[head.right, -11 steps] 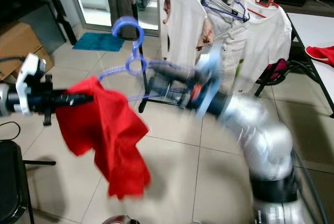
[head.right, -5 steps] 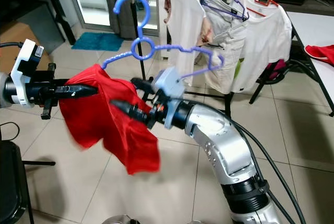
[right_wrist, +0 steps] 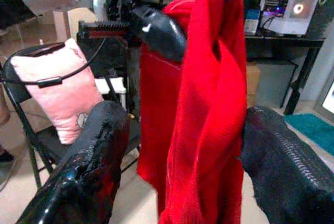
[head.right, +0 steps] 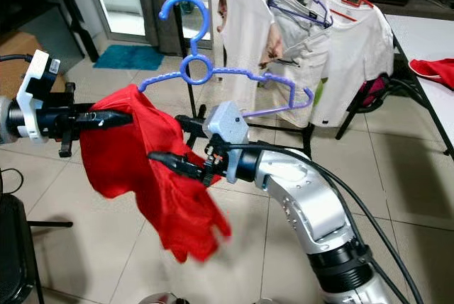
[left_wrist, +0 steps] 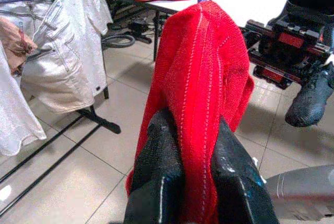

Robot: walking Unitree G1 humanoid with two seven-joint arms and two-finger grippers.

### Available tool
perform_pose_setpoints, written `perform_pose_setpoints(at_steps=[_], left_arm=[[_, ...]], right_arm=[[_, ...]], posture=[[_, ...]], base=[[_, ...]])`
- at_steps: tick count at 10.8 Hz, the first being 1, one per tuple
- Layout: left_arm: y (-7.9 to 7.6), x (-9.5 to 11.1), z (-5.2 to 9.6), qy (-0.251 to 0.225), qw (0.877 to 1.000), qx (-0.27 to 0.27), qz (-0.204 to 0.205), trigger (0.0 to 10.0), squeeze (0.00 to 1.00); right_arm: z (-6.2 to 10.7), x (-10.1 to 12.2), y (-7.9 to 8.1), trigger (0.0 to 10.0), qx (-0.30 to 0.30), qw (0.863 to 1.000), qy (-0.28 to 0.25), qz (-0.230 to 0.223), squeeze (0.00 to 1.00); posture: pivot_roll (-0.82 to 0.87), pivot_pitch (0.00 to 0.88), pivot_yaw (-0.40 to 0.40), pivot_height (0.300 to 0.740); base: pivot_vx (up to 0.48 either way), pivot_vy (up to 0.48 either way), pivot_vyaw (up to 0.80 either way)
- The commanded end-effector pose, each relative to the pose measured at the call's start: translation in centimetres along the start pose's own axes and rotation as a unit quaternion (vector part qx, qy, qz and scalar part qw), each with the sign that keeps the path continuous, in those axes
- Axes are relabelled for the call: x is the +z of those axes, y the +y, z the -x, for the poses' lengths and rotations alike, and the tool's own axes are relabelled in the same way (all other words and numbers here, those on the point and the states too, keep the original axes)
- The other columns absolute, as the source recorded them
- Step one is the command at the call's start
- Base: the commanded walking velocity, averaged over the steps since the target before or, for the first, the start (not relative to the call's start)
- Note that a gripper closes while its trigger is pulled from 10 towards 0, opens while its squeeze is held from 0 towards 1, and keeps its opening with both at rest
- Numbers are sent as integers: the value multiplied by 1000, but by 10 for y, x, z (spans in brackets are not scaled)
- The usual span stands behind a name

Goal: Hang hanger

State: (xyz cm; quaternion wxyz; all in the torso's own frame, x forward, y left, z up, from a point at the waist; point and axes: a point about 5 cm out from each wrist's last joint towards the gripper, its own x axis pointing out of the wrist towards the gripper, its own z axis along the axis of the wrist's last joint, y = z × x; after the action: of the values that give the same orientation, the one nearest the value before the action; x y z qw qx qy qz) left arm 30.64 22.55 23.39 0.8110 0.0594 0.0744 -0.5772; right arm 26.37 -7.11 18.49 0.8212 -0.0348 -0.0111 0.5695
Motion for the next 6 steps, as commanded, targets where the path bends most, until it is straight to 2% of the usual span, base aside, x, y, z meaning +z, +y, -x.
perform_pose_setpoints(at_steps=[1,3,6], left_arm=[[2,19,7,-27,999,10,-34,0,0],[-1,22,2,-43,999,-9,-29,0,0],[-3,23,-5,-54,998,-20,-25,0,0]], right_arm=[[3,-4,4,10000,16,1000,6,-16,0],[2,-9,9,10000,40,999,12,-28,0],[-7,-16,8,10000,35,999,12,-39,0]], posture=[[0,52,80,740],[4,50,79,740],[2,52,85,740]], base=[[0,0,0],[0,0,0],[0,0,0]])
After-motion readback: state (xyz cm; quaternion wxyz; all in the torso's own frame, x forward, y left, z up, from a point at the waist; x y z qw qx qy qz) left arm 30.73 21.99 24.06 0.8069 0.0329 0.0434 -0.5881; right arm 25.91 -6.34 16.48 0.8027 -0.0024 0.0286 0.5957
